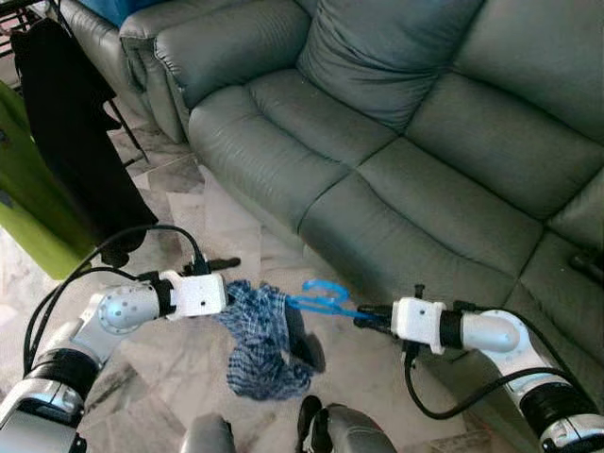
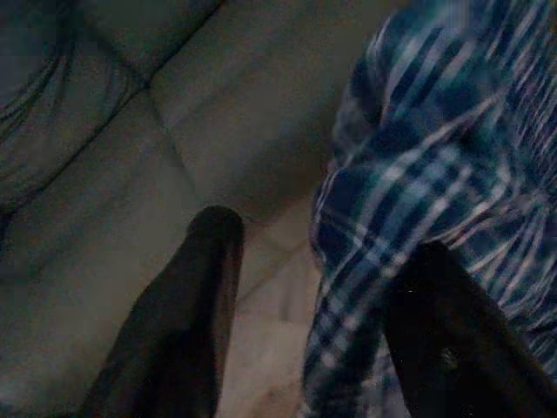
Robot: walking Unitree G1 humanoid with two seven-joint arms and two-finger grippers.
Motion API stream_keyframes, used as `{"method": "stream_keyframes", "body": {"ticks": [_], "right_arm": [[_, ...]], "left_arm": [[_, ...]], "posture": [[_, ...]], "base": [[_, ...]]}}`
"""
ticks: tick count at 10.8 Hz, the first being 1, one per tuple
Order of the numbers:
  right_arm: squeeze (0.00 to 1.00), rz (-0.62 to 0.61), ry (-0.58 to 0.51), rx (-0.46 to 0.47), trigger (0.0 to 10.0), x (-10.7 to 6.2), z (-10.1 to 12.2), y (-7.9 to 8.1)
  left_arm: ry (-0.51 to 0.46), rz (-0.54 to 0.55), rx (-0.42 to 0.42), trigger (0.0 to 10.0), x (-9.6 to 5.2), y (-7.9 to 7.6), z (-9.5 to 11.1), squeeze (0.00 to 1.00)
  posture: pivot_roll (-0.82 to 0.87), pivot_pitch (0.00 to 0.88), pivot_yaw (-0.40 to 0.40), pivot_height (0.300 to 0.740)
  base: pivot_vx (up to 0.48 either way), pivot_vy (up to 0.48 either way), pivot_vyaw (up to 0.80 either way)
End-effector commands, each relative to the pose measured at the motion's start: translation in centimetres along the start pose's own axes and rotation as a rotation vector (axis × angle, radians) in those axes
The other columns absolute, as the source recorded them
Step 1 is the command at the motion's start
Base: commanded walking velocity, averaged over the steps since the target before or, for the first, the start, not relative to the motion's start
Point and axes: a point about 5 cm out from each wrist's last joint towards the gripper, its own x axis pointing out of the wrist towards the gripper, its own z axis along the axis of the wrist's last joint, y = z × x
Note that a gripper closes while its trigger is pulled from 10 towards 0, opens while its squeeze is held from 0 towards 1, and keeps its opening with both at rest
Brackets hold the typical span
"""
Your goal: Hang hanger
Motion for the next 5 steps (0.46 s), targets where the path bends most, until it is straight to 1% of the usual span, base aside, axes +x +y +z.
{"method": "stream_keyframes", "body": {"ticks": [1, 3, 5], "right_arm": [[0.00, 0.010, 0.004, -0.029, 10.0, -0.1, 0.0, -0.1], [0.00, 0.013, 0.005, -0.046, 10.0, 0.0, 0.0, -0.2], [0.00, 0.011, 0.003, -0.056, 10.0, 0.2, 0.1, -0.3]], "left_arm": [[-0.037, -0.047, -0.024, 0.0, 0.3, -0.8, 0.3, 0.00], [-0.051, -0.103, -0.063, 0.0, 0.9, -1.5, 0.5, 0.00], [-0.060, -0.147, -0.081, 0.0, 1.1, -2.0, 0.7, 0.00]], "posture": [[0.02, 0.154, -0.067, 0.740], [0.02, 0.153, -0.067, 0.740], [0.02, 0.152, -0.069, 0.740]], "base": [[0.000, 0.000, 0.00], [0.000, 0.000, 0.00], [0.000, 0.000, 0.00]]}}
